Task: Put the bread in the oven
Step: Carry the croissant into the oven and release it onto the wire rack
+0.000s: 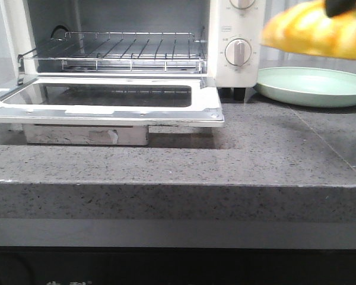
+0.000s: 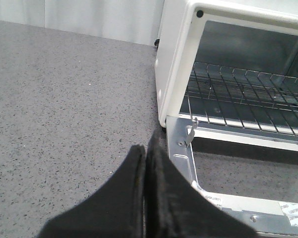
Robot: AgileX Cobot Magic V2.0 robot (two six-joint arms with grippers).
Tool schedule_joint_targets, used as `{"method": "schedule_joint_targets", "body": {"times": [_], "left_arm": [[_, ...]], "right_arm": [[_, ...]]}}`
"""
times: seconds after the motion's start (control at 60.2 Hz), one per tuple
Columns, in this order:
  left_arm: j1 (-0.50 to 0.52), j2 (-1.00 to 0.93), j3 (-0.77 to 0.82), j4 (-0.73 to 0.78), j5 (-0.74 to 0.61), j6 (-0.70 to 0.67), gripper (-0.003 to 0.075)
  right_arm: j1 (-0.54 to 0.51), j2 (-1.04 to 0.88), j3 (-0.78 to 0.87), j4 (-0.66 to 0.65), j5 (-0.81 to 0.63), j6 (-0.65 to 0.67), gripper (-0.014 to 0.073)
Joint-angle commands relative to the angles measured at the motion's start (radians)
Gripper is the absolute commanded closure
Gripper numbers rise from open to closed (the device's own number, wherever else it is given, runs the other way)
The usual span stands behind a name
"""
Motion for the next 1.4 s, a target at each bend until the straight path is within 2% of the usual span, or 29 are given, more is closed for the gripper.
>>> {"method": "schedule_joint_targets", "body": {"times": [0.0,0.15,0.332,0.598,0.914,0.981,1.18,1.263,1.38], "left_arm": [[0.0,0.0,-0.03,-0.003,-0.073,-0.002,0.0741],[0.0,0.0,-0.03,-0.003,-0.073,-0.002,0.0741],[0.0,0.0,-0.03,-0.003,-0.073,-0.002,0.0741],[0.0,0.0,-0.03,-0.003,-0.059,-0.002,0.0741],[0.0,0.0,-0.03,-0.003,-0.058,-0.002,0.0741],[0.0,0.0,-0.03,-0.003,-0.058,-0.002,0.0741],[0.0,0.0,-0.03,-0.003,-0.058,-0.002,0.0741],[0.0,0.0,-0.03,-0.003,-0.058,-0.002,0.0741],[0.0,0.0,-0.03,-0.003,-0.058,-0.002,0.0741]], "right_arm": [[0.08,0.004,-0.04,0.059,-0.161,-0.014,0.0408],[0.189,0.12,-0.127,0.06,-0.257,-0.014,0.0408],[0.253,0.336,-0.304,0.068,-0.364,-0.014,0.0408],[0.264,0.62,-0.56,0.173,-0.385,-0.014,0.0408],[0.264,0.719,-0.63,0.189,-0.473,-0.013,0.0404],[0.264,0.721,-0.63,0.189,-0.489,-0.013,0.0357],[0.264,0.721,-0.63,0.189,-0.505,-0.013,0.0107],[0.264,0.721,-0.63,0.189,-0.507,-0.013,0.006],[0.264,0.721,-0.63,0.189,-0.507,-0.013,0.0047]]}}
